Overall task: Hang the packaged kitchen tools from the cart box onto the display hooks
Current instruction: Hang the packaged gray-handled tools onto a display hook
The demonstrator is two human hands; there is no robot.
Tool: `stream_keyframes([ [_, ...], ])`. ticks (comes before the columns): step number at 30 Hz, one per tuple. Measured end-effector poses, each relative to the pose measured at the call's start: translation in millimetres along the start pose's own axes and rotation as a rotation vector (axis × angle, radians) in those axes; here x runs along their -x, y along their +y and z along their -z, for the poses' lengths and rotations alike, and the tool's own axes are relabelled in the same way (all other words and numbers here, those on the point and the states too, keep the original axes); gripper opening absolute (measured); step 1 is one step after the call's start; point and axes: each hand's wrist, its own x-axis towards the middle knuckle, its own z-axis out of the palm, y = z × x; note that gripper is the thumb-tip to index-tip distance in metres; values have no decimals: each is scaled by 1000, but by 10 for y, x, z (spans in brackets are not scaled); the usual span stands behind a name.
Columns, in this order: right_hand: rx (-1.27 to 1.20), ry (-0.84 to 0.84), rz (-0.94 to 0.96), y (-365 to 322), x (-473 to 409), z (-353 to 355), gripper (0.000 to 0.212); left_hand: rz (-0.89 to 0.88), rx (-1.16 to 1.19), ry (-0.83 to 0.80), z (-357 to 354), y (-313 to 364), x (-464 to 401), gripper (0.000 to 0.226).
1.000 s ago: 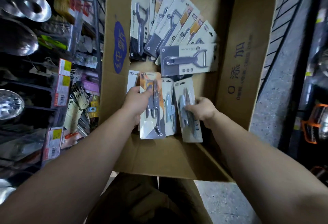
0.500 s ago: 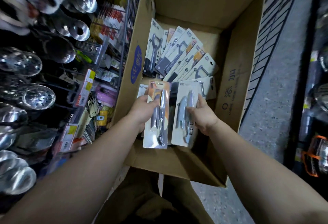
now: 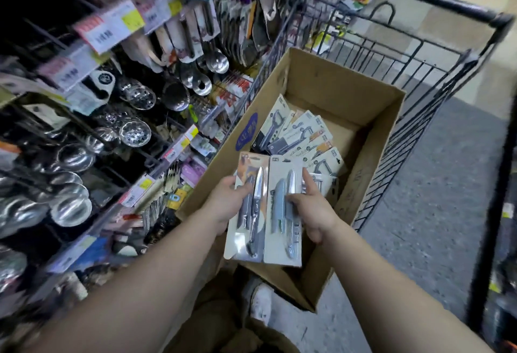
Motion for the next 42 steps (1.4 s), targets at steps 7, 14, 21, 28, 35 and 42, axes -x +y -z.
stream_keyframes([
  [7, 118, -87, 63, -167, 219, -257, 75, -104, 111, 190, 266, -19, 591, 34],
  [14, 316, -264, 264, -431, 372, -965, 83, -141, 355, 350, 926, -13, 1159, 11],
  [21, 408, -535, 445, -556, 711, -1967, 83, -215, 536, 489, 1632, -142, 1886, 12],
  [28, 470, -689, 563, -513, 1254, -2977, 78, -353, 576, 699, 2478, -408, 2601, 17],
  [35, 458, -809, 694, -389, 1901, -4050, 70, -515, 599, 780, 3302, -713, 3307, 17],
  [42, 457, -880, 762, -116, 2521, -4953, 74, -579, 563, 877, 4054, -1115, 3933, 17],
])
